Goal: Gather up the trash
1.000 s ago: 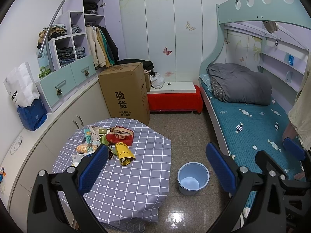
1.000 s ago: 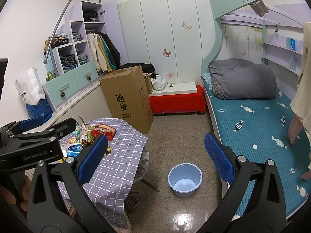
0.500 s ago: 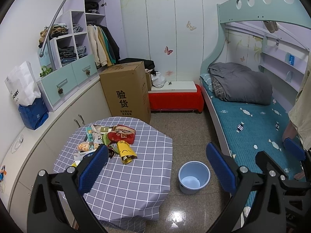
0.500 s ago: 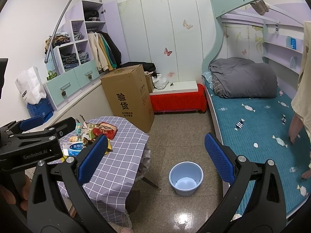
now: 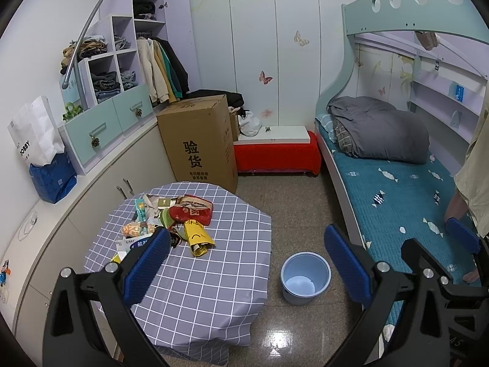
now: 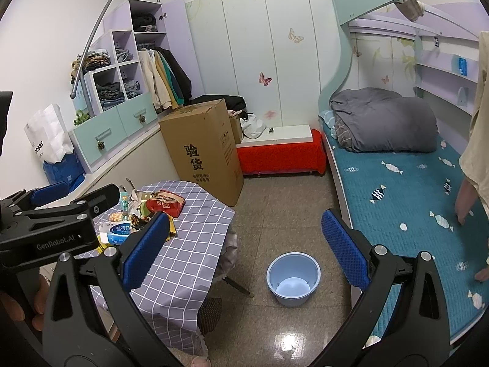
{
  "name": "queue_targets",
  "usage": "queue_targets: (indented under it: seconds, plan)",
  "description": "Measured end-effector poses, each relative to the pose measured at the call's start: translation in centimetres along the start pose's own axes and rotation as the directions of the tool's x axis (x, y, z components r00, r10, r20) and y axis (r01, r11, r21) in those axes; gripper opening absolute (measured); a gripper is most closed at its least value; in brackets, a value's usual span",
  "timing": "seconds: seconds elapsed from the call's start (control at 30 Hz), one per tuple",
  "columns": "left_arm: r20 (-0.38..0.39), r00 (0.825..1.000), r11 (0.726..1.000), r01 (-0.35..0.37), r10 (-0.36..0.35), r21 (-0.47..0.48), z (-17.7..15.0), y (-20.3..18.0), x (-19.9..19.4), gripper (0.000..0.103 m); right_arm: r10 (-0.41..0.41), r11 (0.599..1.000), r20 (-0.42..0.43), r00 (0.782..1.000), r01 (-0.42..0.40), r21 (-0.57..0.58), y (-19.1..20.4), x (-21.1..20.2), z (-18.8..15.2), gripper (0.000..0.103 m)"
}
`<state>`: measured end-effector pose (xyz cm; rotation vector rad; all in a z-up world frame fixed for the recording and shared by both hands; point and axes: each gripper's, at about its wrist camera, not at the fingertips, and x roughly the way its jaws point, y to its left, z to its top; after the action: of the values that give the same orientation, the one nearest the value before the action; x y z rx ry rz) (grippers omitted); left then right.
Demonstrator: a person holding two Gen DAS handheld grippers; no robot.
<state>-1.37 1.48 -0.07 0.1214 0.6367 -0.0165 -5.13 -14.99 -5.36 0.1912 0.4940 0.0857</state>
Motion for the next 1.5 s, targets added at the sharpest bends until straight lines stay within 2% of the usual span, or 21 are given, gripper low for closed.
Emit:
queue_targets:
  seconds: [1.17, 1.33, 1.5]
  plan:
    - [-0.03, 0.999, 1.0, -0.019, 0.019, 0.001, -0.2, -1.5, 1.6, 0.099, 0.027, 0.999, -0.035, 0.999, -0.027, 0.02, -1.2, 2.0, -0.7, 0.097]
    - [-0.042, 0.998, 0.999, -0.04, 0.04, -0.005, -0.6, -0.9, 1.8, 0.099, 0.044, 0.999, -0.05, 0.998, -0.043, 0.027, -1.1, 2.7, -1.0, 0.097]
    - [-0.062, 0.995, 0.996, -0.081, 0.08, -0.028, -1.0, 1.4, 2.2, 0.099, 0.083, 0.996, -0.078, 0.993, -0.082, 0.021, 0.1, 4.0, -1.0, 0.097]
